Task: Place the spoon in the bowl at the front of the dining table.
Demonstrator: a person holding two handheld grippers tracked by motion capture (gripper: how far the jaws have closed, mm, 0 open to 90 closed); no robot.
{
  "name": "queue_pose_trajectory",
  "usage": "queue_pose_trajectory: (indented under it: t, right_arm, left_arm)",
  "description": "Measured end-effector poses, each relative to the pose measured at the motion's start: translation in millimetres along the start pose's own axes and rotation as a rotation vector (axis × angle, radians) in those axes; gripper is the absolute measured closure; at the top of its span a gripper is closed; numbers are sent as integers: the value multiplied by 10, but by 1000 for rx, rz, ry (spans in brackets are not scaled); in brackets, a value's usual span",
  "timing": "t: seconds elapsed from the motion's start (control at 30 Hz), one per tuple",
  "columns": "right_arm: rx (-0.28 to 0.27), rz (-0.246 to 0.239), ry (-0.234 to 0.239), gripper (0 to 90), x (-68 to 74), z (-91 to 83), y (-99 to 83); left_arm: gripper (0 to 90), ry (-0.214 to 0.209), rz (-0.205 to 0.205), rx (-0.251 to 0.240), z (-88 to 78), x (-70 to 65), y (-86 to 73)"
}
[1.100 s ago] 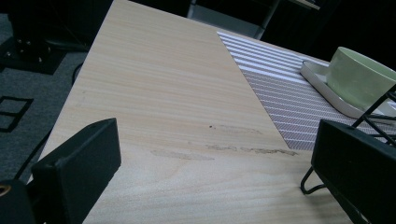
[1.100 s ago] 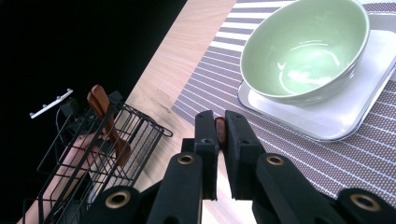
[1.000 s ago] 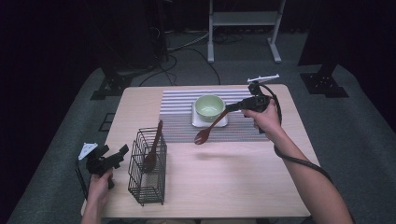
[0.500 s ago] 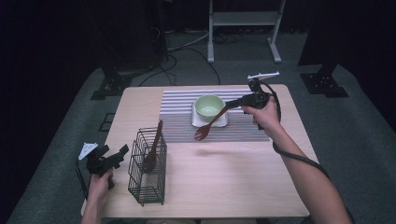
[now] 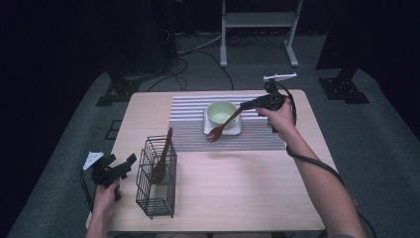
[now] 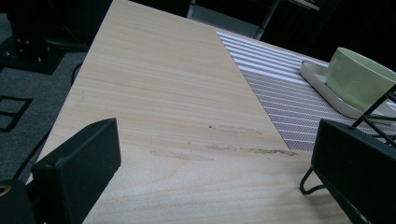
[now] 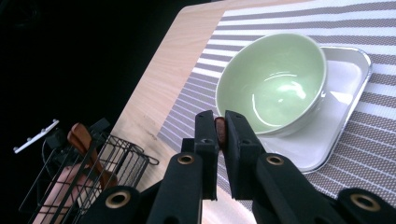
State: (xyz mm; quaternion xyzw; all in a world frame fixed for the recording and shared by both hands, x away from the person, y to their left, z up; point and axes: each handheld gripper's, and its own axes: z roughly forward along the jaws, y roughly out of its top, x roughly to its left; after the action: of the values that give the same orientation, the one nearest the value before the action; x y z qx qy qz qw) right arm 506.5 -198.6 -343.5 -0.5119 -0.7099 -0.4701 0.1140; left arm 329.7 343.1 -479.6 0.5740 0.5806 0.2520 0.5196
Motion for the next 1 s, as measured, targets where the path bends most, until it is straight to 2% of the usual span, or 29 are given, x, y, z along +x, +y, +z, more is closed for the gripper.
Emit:
queue_pose_trajectory:
  t: [0.43, 1.0]
  right_arm:
    - [-49, 26, -17, 835, -59, -36, 151]
    - [-97, 41, -70, 835, -69, -123, 373]
  left_arm:
    - [5, -3, 3, 1, 4, -5, 1]
    - [5, -5, 16, 7, 7, -13, 2]
